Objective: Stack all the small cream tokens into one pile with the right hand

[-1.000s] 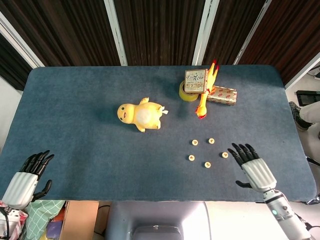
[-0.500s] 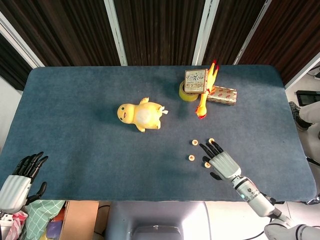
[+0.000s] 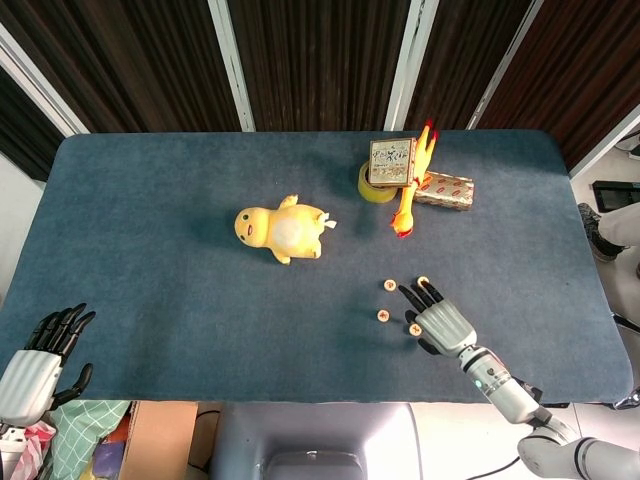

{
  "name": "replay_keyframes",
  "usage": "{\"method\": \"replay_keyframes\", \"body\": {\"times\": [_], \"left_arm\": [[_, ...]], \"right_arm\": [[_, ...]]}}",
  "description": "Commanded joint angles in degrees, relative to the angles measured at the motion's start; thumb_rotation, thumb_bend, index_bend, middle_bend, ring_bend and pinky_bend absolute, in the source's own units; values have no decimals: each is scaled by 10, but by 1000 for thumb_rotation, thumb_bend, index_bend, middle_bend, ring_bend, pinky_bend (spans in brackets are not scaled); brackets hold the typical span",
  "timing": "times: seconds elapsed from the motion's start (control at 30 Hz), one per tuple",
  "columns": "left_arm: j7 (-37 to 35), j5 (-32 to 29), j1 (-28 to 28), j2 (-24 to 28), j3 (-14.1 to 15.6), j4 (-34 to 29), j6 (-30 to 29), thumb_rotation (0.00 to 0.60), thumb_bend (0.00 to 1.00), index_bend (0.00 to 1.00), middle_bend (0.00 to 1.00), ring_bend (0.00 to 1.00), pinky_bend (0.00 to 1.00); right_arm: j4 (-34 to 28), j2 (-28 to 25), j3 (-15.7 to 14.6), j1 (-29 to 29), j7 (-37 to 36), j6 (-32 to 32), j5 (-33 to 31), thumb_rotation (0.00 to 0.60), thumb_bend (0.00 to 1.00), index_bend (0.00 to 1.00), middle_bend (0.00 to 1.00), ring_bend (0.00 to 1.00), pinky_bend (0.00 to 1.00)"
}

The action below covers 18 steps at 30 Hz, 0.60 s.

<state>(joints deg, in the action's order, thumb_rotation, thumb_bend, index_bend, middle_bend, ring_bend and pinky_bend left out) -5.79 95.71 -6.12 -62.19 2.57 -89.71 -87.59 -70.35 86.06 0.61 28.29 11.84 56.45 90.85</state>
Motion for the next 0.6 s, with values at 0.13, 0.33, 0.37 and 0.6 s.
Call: {"method": "replay_keyframes", "body": {"times": [0.13,0.33,0.37,0.6], "left_arm": [[-1,0,0,0,0,0,0,600,453,0,0,0,86],[-1,1,1,1,0,0,-1,600,452,0,0,0,86],[-1,1,1,1,0,0,-1,600,452,0,0,0,86],[-3,-1,2,1,-1,0,-2,600,454,0,0,0,87]], "right_arm": [[5,6,-2,5,2,-5,-10,600,439,537,0,0,0],[6,9,-4,7,6,-4,-15,600,467,564,0,0,0],[6,9,-4,7,8,-4,-17,600,470,570,0,0,0],[-1,6,-3,10,14,-5,-29,600,488,606,0,0,0]]}}
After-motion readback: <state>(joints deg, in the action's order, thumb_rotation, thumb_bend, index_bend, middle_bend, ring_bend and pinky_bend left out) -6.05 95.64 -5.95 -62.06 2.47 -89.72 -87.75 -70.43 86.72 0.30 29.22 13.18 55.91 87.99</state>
